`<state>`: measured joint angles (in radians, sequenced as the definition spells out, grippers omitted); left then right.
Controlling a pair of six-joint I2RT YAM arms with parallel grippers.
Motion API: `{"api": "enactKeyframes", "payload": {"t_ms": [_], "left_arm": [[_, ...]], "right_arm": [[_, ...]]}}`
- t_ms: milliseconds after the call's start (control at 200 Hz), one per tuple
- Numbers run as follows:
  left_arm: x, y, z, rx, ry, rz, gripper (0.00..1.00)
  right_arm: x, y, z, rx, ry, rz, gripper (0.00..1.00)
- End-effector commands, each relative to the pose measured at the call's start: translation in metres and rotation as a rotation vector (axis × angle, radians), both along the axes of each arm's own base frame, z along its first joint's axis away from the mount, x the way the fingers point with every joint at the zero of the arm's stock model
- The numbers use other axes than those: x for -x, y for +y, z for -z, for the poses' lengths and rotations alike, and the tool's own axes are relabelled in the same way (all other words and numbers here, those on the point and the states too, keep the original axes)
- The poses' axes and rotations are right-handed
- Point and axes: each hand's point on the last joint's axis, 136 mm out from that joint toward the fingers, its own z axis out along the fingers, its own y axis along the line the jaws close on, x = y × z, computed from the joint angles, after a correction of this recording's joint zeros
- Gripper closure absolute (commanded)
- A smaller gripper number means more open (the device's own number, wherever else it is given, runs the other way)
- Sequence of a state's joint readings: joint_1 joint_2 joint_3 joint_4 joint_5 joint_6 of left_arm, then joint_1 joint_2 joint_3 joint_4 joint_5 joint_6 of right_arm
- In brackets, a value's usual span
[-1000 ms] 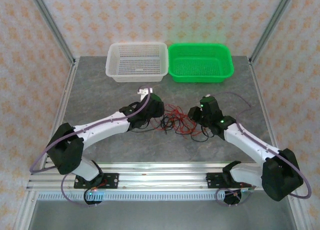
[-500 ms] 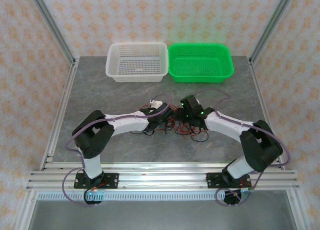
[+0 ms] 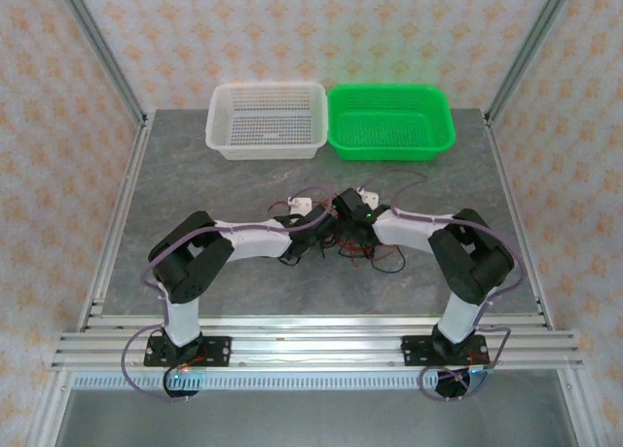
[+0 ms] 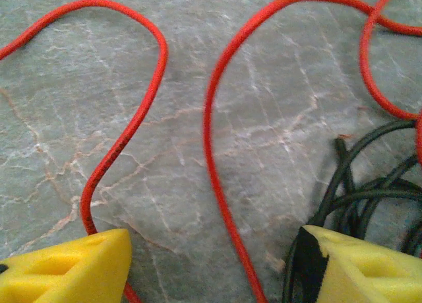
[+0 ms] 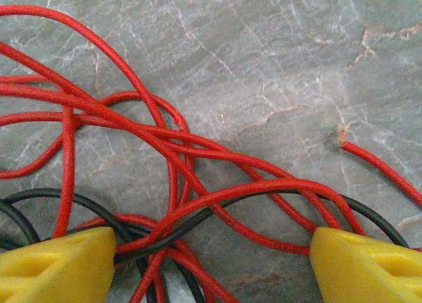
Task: Untangle the cables
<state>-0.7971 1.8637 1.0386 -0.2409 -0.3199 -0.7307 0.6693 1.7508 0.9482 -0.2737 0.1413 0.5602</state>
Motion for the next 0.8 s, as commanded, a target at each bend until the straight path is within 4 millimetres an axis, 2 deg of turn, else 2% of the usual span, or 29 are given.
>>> {"api": "enactKeyframes", "payload": {"t_ms": [0,195,340,486,591,691,796], "left_arm": [[0.018,0.058,0.023,-0.14,0.06,-0.099,0.31],[0.027,0.108,0.023,-0.182,0.069,-0.192,0.3],[0.03,0.122,0.02,-0.188,0.063,-0.218,0.3],[0.029,0.124,0.016,-0.194,0.059,-0.223,0.3],[0.027,0.123,0.011,-0.188,0.051,-0.222,0.3],[0.021,0.114,-0.005,-0.149,0.026,-0.2,0.3],[0.008,0.097,-0.036,-0.074,-0.028,-0.148,0.3]], "right_arm": [[0.026,-0.044,0.038,0.205,0.104,0.048,0.22],[0.03,-0.075,0.036,0.316,0.102,0.094,0.26],[0.028,-0.08,0.025,0.299,0.08,0.108,0.28],[0.025,-0.069,0.011,0.228,0.06,0.091,0.36],[0.022,-0.059,-0.007,0.155,0.028,0.078,0.41],[0.017,-0.049,-0.032,0.078,-0.015,0.06,0.41],[0.012,-0.036,-0.062,-0.018,-0.065,0.031,0.39]]}}
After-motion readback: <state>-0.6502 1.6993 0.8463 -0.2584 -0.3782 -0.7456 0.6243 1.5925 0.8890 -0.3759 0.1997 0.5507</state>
